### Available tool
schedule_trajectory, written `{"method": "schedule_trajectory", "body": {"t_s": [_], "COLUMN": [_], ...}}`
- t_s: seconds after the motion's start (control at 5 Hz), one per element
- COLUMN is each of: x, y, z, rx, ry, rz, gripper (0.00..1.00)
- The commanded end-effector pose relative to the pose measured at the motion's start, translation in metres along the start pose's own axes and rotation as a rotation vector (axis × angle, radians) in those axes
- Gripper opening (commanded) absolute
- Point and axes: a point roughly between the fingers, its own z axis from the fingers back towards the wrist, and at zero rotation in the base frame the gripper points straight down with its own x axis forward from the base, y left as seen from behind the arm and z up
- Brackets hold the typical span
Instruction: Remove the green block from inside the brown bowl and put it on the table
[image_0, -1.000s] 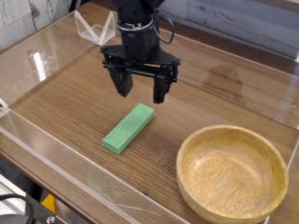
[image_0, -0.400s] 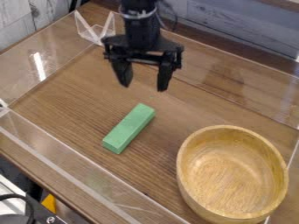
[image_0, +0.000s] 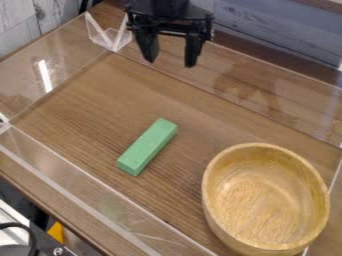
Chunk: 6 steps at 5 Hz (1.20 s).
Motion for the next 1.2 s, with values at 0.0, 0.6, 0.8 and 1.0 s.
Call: {"method": "schedule_trajectory", "body": {"t_s": [0.0, 0.6, 0.8, 1.0], "x": [0.014, 0.030, 0.040, 0.046], "y": [0.008, 0.054, 0.071, 0.071], "z": [0.008, -0.005, -0.026, -0.036], "rx": [-0.008, -0.003, 0.005, 0.011], "ry": [-0.061, -0.053, -0.038, -0.036], "rz": [-0.025, 0.019, 0.019, 0.066], "gripper": [1.00, 0.00, 0.00, 0.00]}}
